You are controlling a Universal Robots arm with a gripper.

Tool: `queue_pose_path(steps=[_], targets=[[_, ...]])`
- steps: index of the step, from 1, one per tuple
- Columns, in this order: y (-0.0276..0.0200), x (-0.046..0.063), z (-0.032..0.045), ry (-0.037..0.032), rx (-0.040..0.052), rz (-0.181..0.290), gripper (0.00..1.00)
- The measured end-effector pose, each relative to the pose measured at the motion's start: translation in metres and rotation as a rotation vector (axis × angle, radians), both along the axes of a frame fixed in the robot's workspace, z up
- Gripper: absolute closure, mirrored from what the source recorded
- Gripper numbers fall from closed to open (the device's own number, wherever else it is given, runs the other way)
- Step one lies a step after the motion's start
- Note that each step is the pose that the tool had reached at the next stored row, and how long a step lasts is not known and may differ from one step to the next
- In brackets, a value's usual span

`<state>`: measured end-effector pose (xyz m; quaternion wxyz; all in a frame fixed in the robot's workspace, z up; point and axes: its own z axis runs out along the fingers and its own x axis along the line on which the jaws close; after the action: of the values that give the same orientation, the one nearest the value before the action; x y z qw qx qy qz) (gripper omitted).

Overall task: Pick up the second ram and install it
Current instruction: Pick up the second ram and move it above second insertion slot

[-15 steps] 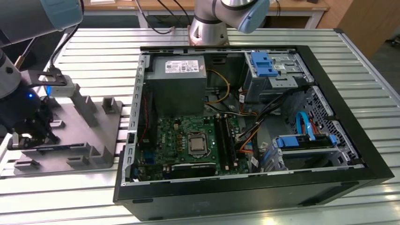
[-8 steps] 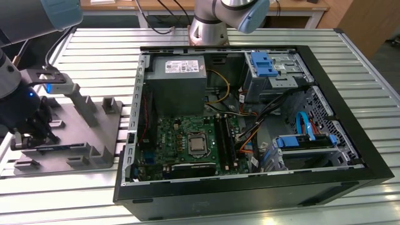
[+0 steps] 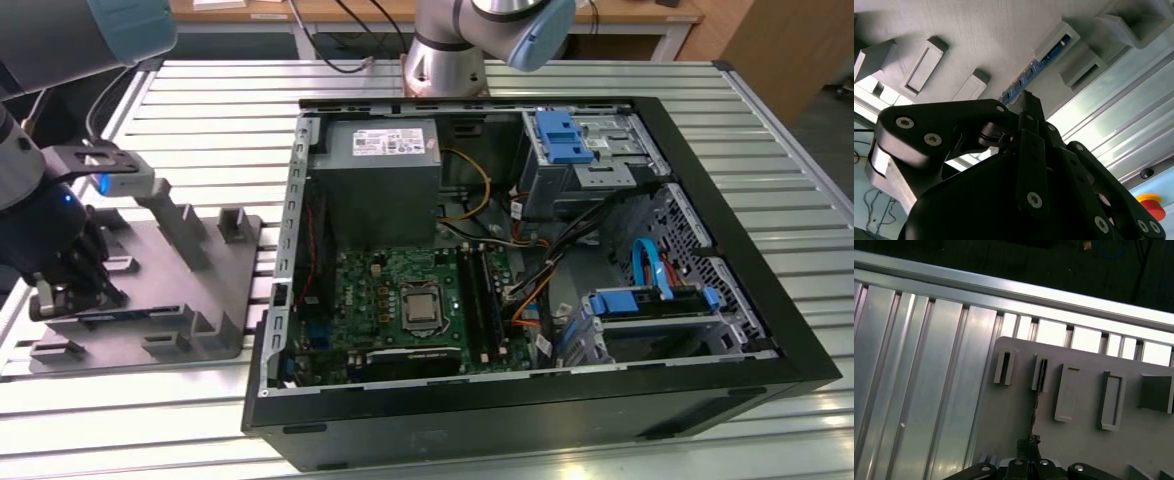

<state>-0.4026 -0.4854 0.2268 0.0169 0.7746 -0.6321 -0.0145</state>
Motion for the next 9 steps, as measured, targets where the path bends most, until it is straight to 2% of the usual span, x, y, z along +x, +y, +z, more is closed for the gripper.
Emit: queue_pose_path(steps=[3,9], targets=[[0.0000,0.0000,-0.0001,0.0001,-0.0002,-0.003,0.90],[0.0000,0.0000,-0.0017,0.0000,0.0000,-0.111,0.90]])
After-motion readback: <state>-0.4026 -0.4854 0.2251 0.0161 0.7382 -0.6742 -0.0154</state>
